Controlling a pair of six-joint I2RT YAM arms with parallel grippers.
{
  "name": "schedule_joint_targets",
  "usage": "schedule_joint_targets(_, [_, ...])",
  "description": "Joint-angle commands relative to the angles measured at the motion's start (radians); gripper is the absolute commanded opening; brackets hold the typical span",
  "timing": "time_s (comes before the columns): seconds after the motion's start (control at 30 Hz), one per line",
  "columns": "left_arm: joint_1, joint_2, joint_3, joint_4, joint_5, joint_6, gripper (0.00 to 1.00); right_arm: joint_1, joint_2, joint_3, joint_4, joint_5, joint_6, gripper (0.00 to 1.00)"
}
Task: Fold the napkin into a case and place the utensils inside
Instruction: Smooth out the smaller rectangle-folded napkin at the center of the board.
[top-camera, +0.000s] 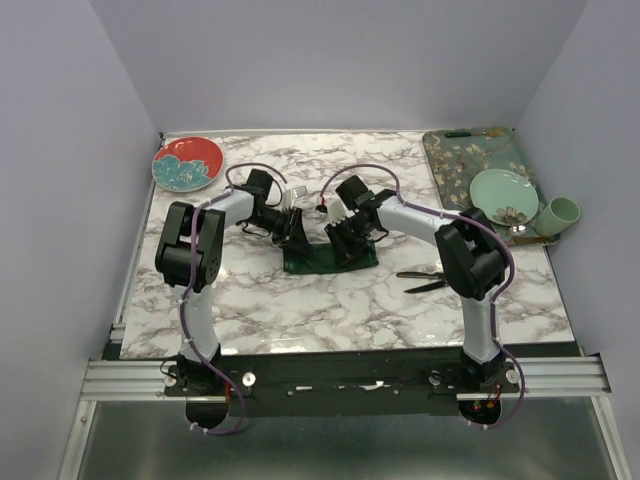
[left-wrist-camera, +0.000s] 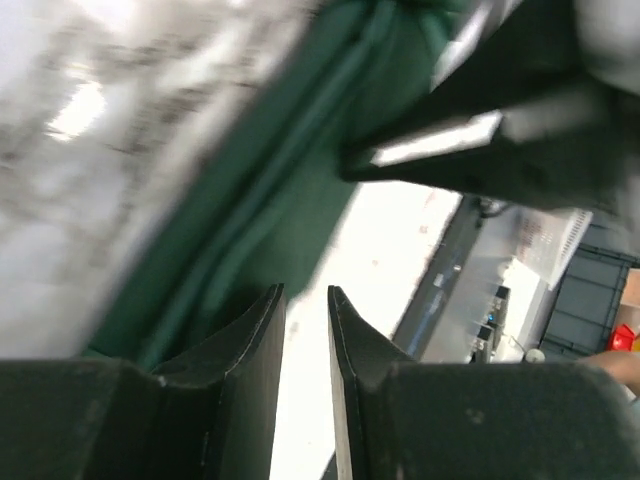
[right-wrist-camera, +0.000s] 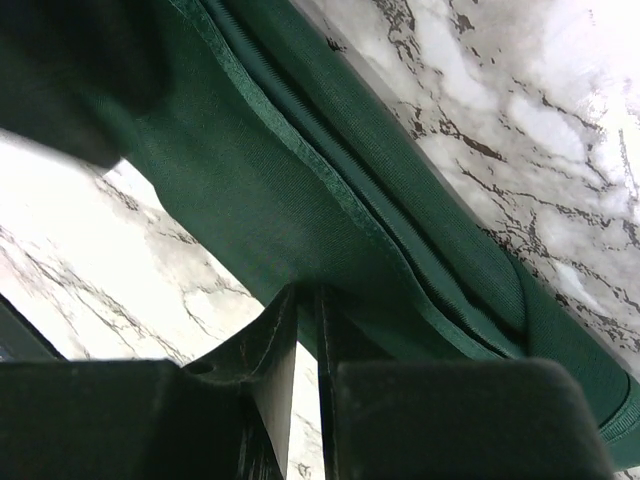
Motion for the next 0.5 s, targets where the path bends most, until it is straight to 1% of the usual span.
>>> schedule_joint_targets(0.0, [-0.016,-0.112,-0.052,-0.020,0.131,0.015,0.28,0.002,0.039,-0.003,-0.053,0.043,0.030,0.20])
schedule_joint_targets(0.07, [-0.029,-0.109,-0.086,-0.007,0.131,0.007,0.26,0.002,0.042,-0.001,-0.050,0.043,0.035,0.20])
schedule_joint_targets(0.1, [-0.029,-0.104,-0.101,0.016,0.132,-0.027,0.23,0.002,0.044,-0.001,-0.050,0.044,0.035,0.20])
schedule_joint_targets(0.23, [-0.013,-0.034,-0.164,0.072,0.079,-0.047,0.18,-0.001,0.045,0.008,-0.048,0.055,0.032,0.20])
schedule_joint_targets(0.33, [0.016,0.034,-0.165,0.128,0.036,-0.082,0.14,-0.003,0.045,0.002,-0.045,0.061,0.021,0.20])
schedule_joint_targets(0.4, [0.017,0.065,-0.155,0.126,0.025,-0.082,0.10,-0.004,0.038,-0.003,-0.044,0.047,0.015,0.20])
schedule_joint_targets(0.47, [0.017,0.086,-0.156,0.128,0.023,-0.084,0.09,-0.004,0.019,-0.001,-0.038,0.000,0.009,0.21])
